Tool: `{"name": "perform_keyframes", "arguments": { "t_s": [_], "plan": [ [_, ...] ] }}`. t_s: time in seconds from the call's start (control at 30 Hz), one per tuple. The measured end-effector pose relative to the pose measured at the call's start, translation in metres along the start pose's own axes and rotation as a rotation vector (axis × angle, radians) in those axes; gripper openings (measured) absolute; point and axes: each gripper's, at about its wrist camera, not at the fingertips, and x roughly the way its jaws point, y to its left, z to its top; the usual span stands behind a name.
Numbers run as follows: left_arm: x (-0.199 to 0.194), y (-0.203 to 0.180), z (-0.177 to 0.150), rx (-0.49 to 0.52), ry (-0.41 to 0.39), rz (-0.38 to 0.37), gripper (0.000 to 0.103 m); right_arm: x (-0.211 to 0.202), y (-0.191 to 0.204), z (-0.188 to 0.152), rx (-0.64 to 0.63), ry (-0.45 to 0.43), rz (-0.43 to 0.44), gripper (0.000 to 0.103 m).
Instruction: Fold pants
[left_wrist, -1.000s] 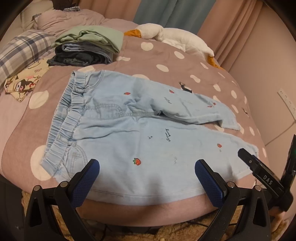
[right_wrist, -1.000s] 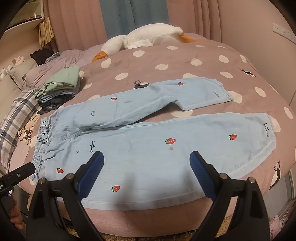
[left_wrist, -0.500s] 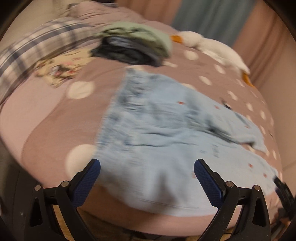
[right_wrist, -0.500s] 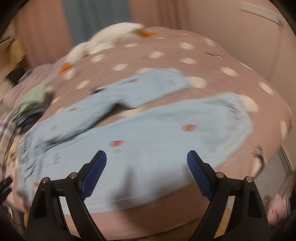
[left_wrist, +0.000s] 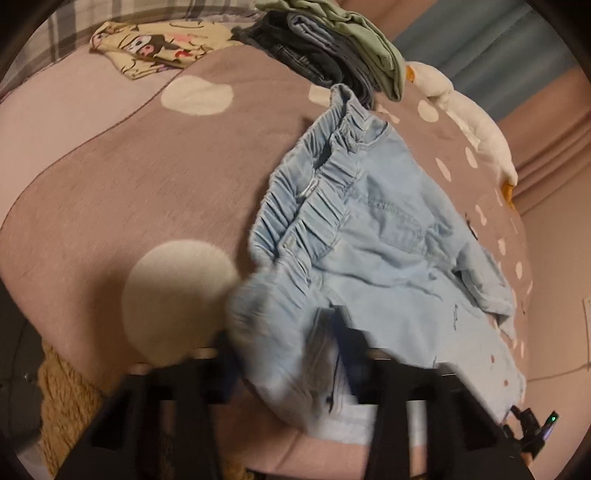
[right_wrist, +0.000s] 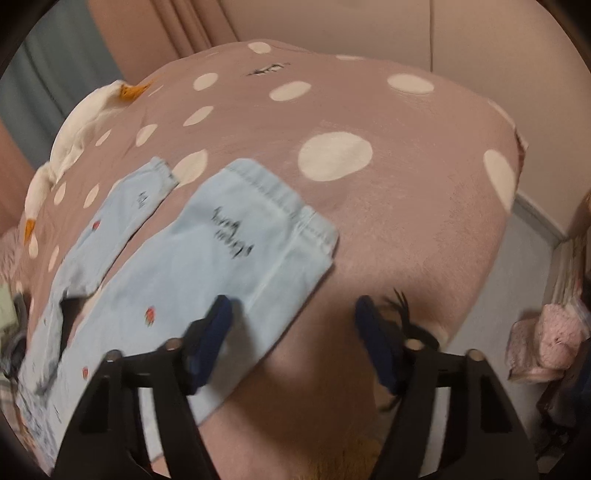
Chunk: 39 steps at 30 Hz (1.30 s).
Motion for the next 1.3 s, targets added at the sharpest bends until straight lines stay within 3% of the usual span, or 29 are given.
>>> {"name": "perform_keyframes", "arguments": {
  "t_s": [0.03,0.07,0.1,0.2,0.33,0.4,0.5,0.57,0.73,0.87,0.97,1.03,1.13,1.23,1.3],
  "plan": [
    [0.001,-0.001,0.003,-0.002,0.000,-0.012,0.014,0.007,-0.001,0.004,0.022,0.008,0.009,0.043],
    [-0.001,-0.003,0.006,-0.003,-0.007,-0.008,0.014,0.011,-0.001,0.009,0.028,0.011,0.011,0.017],
    [-0.005,-0.005,0.009,0.005,-0.020,-0.006,0.014,0.014,0.003,0.014,0.016,0.015,0.012,0.005],
    [-0.030,-0.013,0.020,0.054,-0.083,-0.017,0.014,-0.009,0.016,0.028,0.000,-0.033,0.068,0.004],
    [-0.042,-0.010,0.023,0.102,-0.106,0.065,0.014,-0.055,0.013,0.019,-0.009,-0.121,0.103,0.004],
    [-0.025,-0.001,0.021,0.103,-0.053,0.114,0.014,-0.051,0.001,0.002,0.004,-0.087,0.084,0.004],
    [0.000,0.009,0.015,0.104,0.014,0.167,0.019,-0.014,-0.015,-0.020,0.003,0.021,-0.017,0.005],
    [0.003,0.004,0.015,0.135,0.002,0.194,0.020,-0.008,-0.019,-0.022,-0.006,0.015,-0.009,0.004],
    [0.007,0.003,0.022,0.098,0.008,0.183,0.020,-0.009,-0.009,-0.014,-0.030,0.005,-0.040,0.005],
    [0.006,0.003,0.020,0.113,0.007,0.186,0.020,-0.026,0.005,0.004,-0.068,-0.063,-0.004,0.004],
    [0.005,0.005,0.018,0.104,0.011,0.189,0.022,-0.058,0.018,0.016,-0.085,-0.165,0.039,0.004],
    [0.004,0.007,0.017,0.098,0.014,0.187,0.022,-0.067,0.017,0.014,-0.072,-0.183,0.024,0.004],
    [0.005,0.010,0.018,0.095,0.027,0.185,0.022,-0.048,-0.001,-0.001,-0.037,-0.115,-0.027,0.005],
    [0.006,0.010,0.019,0.085,0.038,0.186,0.022,-0.010,-0.017,-0.014,-0.027,0.021,-0.094,0.007],
    [0.007,0.010,0.020,0.081,0.039,0.189,0.022,-0.004,-0.018,-0.018,-0.055,0.009,-0.104,0.006]
  ]
}}
